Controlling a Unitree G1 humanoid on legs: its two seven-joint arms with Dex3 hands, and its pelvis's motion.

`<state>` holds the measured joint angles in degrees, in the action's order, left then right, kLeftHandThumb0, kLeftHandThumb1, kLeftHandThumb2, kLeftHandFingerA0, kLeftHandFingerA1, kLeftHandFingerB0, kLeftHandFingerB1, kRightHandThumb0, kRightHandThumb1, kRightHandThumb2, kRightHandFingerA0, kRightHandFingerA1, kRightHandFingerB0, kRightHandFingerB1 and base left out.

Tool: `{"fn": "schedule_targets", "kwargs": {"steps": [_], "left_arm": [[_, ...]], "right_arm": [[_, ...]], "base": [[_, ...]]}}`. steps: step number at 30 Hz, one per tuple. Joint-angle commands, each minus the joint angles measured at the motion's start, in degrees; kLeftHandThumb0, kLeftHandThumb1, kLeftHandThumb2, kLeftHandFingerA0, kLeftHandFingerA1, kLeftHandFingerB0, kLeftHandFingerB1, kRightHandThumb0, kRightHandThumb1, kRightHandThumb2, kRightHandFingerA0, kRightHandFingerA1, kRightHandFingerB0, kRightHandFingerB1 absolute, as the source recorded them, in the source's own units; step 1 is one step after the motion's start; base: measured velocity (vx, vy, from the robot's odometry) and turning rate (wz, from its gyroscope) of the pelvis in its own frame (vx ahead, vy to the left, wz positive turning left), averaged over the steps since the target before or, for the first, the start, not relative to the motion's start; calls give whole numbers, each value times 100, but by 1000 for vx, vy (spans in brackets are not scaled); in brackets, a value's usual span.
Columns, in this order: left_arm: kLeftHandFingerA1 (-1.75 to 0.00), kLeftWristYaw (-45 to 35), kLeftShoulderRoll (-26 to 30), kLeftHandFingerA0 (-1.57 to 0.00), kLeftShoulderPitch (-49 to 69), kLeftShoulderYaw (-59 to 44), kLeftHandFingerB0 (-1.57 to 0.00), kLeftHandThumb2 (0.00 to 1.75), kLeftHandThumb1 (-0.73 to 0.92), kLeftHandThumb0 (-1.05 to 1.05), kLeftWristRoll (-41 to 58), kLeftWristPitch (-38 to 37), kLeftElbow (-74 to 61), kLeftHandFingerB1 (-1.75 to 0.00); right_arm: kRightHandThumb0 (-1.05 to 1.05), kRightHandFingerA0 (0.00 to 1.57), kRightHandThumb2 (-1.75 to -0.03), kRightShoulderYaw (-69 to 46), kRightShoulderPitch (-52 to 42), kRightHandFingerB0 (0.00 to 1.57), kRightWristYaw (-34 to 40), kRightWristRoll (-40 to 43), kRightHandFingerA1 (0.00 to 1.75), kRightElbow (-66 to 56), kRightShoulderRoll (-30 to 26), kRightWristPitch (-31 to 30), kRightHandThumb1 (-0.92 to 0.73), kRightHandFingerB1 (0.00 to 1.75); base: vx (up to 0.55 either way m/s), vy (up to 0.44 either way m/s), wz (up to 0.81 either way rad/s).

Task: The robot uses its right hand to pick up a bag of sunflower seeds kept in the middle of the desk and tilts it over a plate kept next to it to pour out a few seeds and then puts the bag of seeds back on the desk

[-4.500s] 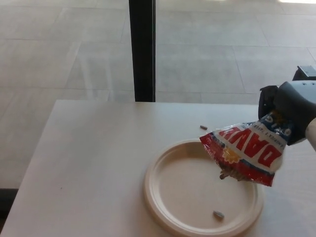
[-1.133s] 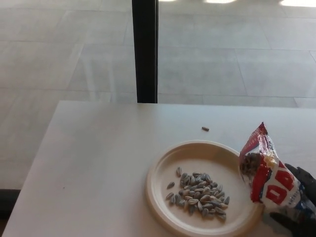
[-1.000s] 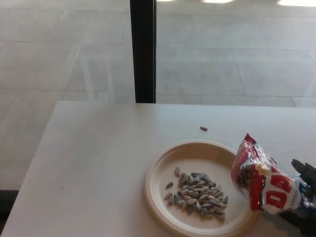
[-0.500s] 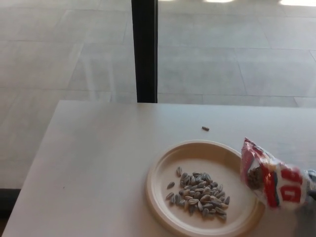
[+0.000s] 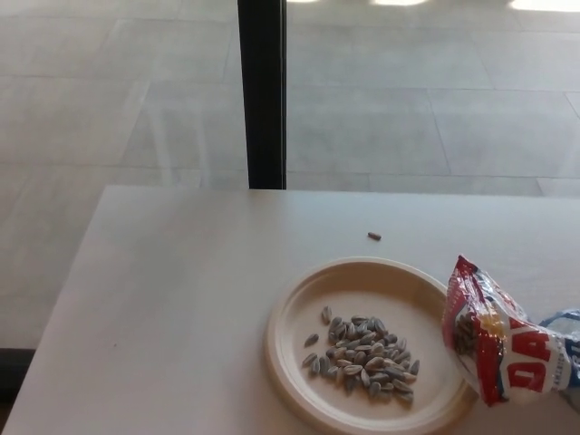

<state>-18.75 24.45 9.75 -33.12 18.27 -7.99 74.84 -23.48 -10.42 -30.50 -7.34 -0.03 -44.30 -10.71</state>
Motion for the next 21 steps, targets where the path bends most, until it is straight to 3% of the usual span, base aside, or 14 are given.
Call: {"fn": "schedule_targets", "kwargs": {"steps": [1, 2, 5, 8, 10, 11, 12, 16, 19, 20, 21], "left_arm": [[-60, 137, 76, -47, -14, -18, -51, 62, 72, -67, 6, -54, 13, -42], [-59, 130, 72, -47, -11, 13, -50, 63, 74, -67, -24, -91, -2, -41], [-57, 41, 67, -43, 5, -21, -47, 63, 74, -68, 20, -86, -6, -40], [-55, 86, 60, -45, -4, -36, -49, 62, 73, -67, 33, -55, 3, -39], [-59, 156, 20, -47, -64, -103, -51, 62, 72, -66, 105, 14, 20, -41], [-59, 123, 23, -45, -64, -80, -49, 63, 73, -67, 80, -8, 23, -41], [-59, 90, 30, -44, -60, -79, -48, 63, 74, -67, 84, -12, 13, -41], [-56, 13, 18, -41, -83, -173, -46, 63, 73, -65, 191, -32, -17, -40], [-59, 47, -1, -41, -128, -208, -46, 62, 72, -67, 224, -28, -20, -40], [-56, 117, 14, -41, -168, -205, -45, 63, 73, -67, 215, -24, -32, -39], [-55, 123, 20, -40, -178, -202, -43, 62, 73, -67, 209, -51, -45, -39]], "right_arm": [[-85, 0, -84, -1878, -568, 0, -1004, 1563, 40, 979, -174, 696, -50, 27], [-83, 0, -82, -2389, -613, 0, -830, 1692, 39, 1290, -123, 666, -49, 41], [-85, 0, -76, -3448, -465, 0, -611, 2304, 31, 2419, -25, 616, -48, 35], [-79, 0, -73, -3898, -414, 0, -512, 2550, 34, 3130, -12, 671, -43, 40], [-79, 0, -80, -4284, -613, 0, -169, 2633, 45, 3897, 91, 927, -45, 46], [-74, 0, -60, -4328, -631, 0, -28, 2635, 26, 4172, 153, 1121, -55, 41], [-84, 0, -85, -4289, -669, 0, 104, 2566, 46, 4523, 197, 1395, -48, 41], [-84, 0, -84, -4244, -513, 0, 833, 2542, 48, 5525, 604, 1977, -49, 49], [-87, 0, -84, -4182, -310, 0, 1177, 2520, 47, 5925, 725, 1899, -50, 45], [-78, 0, -81, -4174, -167, 0, 1441, 2529, 52, 6062, 866, 1876, -45, 43], [-72, 0, -62, -4234, -71, 0, 1539, 2607, 30, 6184, 930, 1841, -62, 31]], "base": [[0, 0, 0], [0, 0, 0], [0, 0, 0], [0, 0, 0], [0, 0, 0], [0, 0, 0], [0, 0, 0], [0, 0, 0], [0, 0, 0], [0, 0, 0], [0, 0, 0]]}}
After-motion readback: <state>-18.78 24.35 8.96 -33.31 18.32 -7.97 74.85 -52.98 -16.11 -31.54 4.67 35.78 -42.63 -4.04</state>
